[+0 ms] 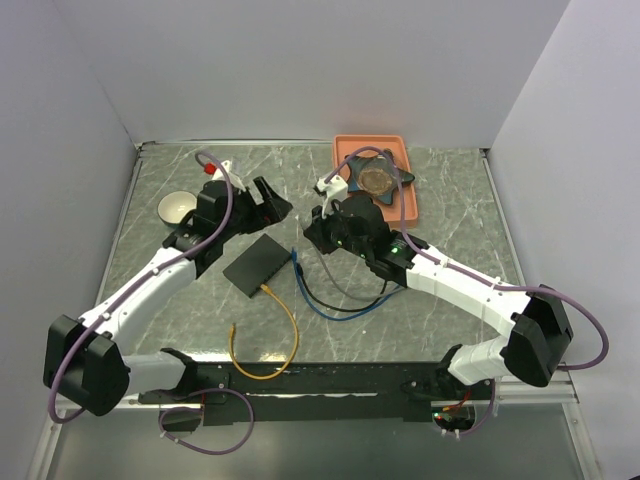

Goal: Insert the plug into the switch port

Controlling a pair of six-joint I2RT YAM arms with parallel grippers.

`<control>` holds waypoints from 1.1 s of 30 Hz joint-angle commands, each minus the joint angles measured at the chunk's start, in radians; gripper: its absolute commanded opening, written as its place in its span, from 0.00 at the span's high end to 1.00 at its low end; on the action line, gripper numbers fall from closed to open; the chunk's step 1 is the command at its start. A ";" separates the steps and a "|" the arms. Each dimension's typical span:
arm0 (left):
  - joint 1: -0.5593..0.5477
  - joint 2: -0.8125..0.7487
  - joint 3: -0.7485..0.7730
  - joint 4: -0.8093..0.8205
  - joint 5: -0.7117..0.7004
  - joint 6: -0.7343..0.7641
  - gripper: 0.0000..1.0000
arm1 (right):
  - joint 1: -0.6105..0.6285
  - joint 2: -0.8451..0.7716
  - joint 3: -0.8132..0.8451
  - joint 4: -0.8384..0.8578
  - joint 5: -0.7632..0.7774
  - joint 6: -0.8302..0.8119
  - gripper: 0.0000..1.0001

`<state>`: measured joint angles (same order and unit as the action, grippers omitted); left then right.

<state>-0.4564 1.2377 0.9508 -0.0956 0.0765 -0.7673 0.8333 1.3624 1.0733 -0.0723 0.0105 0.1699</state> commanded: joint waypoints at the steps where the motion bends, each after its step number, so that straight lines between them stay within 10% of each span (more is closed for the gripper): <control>1: 0.025 -0.031 0.017 -0.056 -0.153 0.023 0.04 | 0.004 0.010 0.030 0.011 -0.006 -0.010 1.00; 33: 0.239 0.350 -0.043 -0.070 -0.032 0.031 0.03 | 0.167 0.483 0.177 -0.044 -0.118 -0.020 1.00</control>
<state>-0.2211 1.5654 0.9138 -0.2031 0.0074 -0.7452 0.9909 1.8114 1.1950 -0.1368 -0.0875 0.1444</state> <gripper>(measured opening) 0.971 0.128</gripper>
